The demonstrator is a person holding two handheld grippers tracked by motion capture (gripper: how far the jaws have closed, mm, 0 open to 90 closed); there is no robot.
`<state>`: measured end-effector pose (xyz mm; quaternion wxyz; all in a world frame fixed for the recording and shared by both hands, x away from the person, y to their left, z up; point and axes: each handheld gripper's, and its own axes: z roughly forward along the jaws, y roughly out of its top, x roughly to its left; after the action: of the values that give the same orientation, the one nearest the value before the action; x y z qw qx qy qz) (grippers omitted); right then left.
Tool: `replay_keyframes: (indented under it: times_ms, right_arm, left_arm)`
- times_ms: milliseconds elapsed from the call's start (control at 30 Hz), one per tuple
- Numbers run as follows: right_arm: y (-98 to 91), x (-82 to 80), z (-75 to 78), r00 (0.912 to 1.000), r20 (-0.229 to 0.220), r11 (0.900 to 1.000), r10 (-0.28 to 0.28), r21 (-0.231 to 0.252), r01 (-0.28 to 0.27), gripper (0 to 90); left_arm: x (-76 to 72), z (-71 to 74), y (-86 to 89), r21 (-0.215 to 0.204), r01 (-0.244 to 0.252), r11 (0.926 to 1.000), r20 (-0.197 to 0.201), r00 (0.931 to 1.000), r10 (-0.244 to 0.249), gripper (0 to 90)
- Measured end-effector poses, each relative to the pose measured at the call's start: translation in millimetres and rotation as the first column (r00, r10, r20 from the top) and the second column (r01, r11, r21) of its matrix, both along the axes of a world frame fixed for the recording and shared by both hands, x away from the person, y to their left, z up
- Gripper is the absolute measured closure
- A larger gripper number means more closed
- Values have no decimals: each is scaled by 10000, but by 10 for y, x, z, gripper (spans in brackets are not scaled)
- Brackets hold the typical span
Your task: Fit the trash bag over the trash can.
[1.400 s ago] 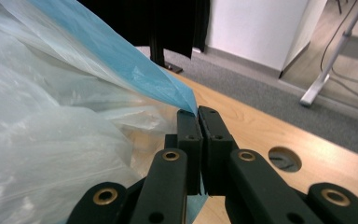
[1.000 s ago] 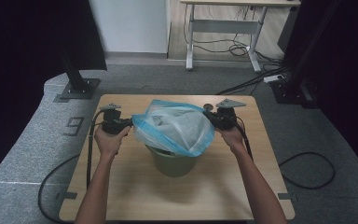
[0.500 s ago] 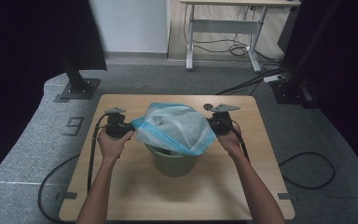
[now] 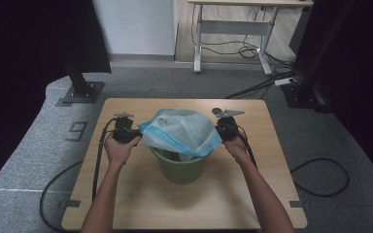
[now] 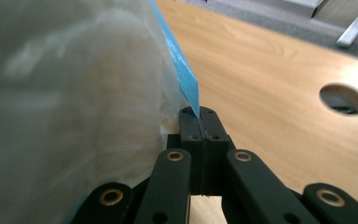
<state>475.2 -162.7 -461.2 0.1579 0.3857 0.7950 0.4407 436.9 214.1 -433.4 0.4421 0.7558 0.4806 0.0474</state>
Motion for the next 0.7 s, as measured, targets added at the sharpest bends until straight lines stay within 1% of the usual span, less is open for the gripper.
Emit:
replay_keyframes:
  times_ms: [100, 133, 167, 267, 300, 333, 367, 400, 467, 500, 533, 567, 633, 700]
  right_arm:
    - [-45, -2, -64, 9999, -170, 10000, -26, 76, 27, 889]
    - [-59, -2, -74, 9997, -257, 10000, -60, 33, 61, 888]
    - [-72, -9, -78, 9995, -292, 9999, -106, -18, 106, 888]
    - [-139, -62, -77, 9998, -113, 9998, -178, 32, 178, 880]
    - [-190, -90, -69, 9993, 45, 9990, -377, 221, 376, 814]
    - [-225, -105, -55, 9982, 97, 9977, -584, 359, 580, 743]
    - [-290, -139, -19, 9935, 327, 9927, -1095, 541, 1076, 674]
    - [-336, -169, 5, 9896, 527, 9888, -1337, 738, 1297, 637]
    - [-468, -253, 76, 9815, 728, 9787, -1771, 1179, 1679, 577]
    - [-565, -327, 133, 9748, 886, 9720, -2048, 1355, 1919, 554]
    - [-610, -367, 162, 9726, 959, 9697, -2116, 1450, 1967, 549]
    - [-666, -430, 201, 9690, 1150, 9668, -2189, 1594, 1995, 539]
    - [-749, -554, 282, 9659, 1465, 9680, -2133, 1659, 1885, 521]
    - [-796, -665, 356, 9645, 1688, 9696, -2030, 1721, 1739, 499]
  left_arm:
    - [-24, -25, 10, 46, 82, 10000, -120, 9999, -81, 898]
    - [-33, -30, 11, 114, 139, 9998, -145, 9998, -137, 898]
    - [-49, -34, 9, 56, 168, 9998, -148, 9998, -167, 898]
    - [-93, -18, -9, 102, 257, 9996, -56, 9997, -256, 897]
    - [-100, -12, -13, 119, 271, 9996, -28, 9996, -270, 897]
    - [-110, -1, -16, 120, 279, 9995, 16, 9996, -280, 897]
    - [-116, 4, -17, 97, 294, 9995, 34, 9996, -295, 897]
    - [-123, 11, -18, 93, 305, 9995, 58, 9995, -306, 896]
    - [-138, 24, -17, 87, 343, 9994, 99, 9994, -344, 896]
    - [-142, 27, -16, 94, 349, 9993, 106, 9993, -350, 895]
    - [-146, 32, -13, 108, 355, 9993, 130, 9993, -356, 895]
    - [-152, 38, -10, 92, 347, 9994, 144, 9993, -349, 893]
    - [-160, 49, -3, 31, 323, 9995, 171, 9993, -323, 893]
    - [-166, 58, 1, 10, 298, 9996, 190, 9994, -298, 892]
